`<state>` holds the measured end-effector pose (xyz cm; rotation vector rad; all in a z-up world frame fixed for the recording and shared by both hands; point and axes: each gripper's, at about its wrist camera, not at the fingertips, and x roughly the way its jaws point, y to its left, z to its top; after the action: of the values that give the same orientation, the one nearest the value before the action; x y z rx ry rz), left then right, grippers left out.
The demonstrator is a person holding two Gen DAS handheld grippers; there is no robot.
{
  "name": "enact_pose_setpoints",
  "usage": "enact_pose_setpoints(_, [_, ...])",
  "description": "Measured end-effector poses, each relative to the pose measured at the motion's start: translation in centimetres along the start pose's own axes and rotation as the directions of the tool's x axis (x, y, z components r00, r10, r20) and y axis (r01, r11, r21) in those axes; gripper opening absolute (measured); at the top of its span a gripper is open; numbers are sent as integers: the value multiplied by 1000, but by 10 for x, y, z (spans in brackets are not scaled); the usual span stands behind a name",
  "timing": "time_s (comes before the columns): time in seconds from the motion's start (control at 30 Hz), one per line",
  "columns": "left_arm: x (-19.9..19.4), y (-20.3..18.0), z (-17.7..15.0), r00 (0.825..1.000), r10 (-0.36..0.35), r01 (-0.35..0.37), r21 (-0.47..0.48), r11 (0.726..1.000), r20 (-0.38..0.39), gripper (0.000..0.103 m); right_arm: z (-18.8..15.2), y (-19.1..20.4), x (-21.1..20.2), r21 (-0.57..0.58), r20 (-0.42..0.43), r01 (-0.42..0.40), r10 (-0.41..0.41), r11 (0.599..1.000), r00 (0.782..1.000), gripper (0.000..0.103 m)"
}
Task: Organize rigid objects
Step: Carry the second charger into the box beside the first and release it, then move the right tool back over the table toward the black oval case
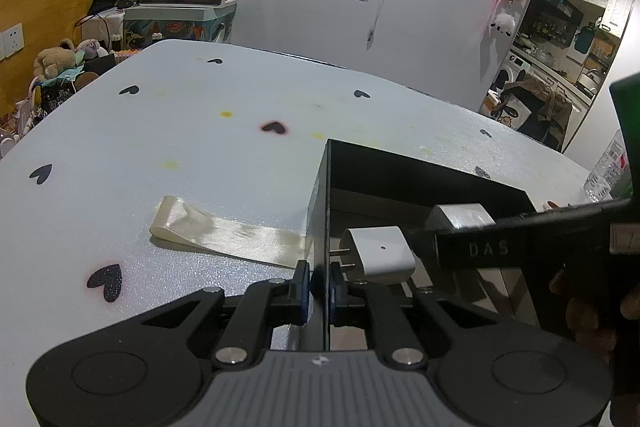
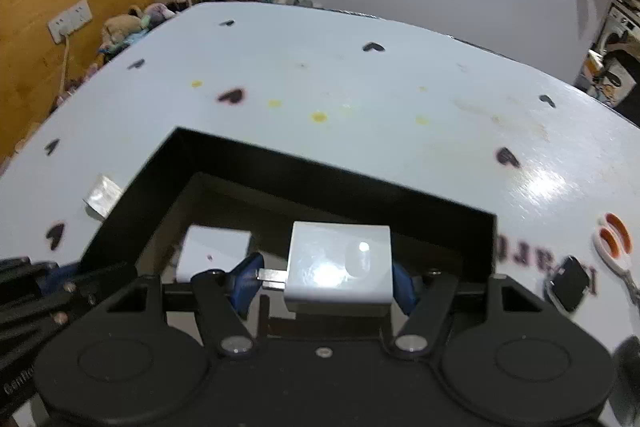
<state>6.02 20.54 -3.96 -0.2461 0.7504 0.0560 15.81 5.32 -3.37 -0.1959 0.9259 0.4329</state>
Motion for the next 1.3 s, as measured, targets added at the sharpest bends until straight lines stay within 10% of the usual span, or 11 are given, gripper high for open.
enact_pose_setpoints(0.33, [0,-2,-2,1000,4,-4,10,1000,-2,9,2,10,11,13,-6,110,-110,994,994,67])
enact_pose_setpoints(0.7, [1,-4,-1,1000,15,-15,10,1000,-5,9,3,10,13,77,-56,-5,9,997,998,68])
enact_pose_setpoints(1.3, [0,-3,-2,1000,21,-21,-5,1000,-8,9,-10,-22,-63,38,95,-74,71,996,993,85])
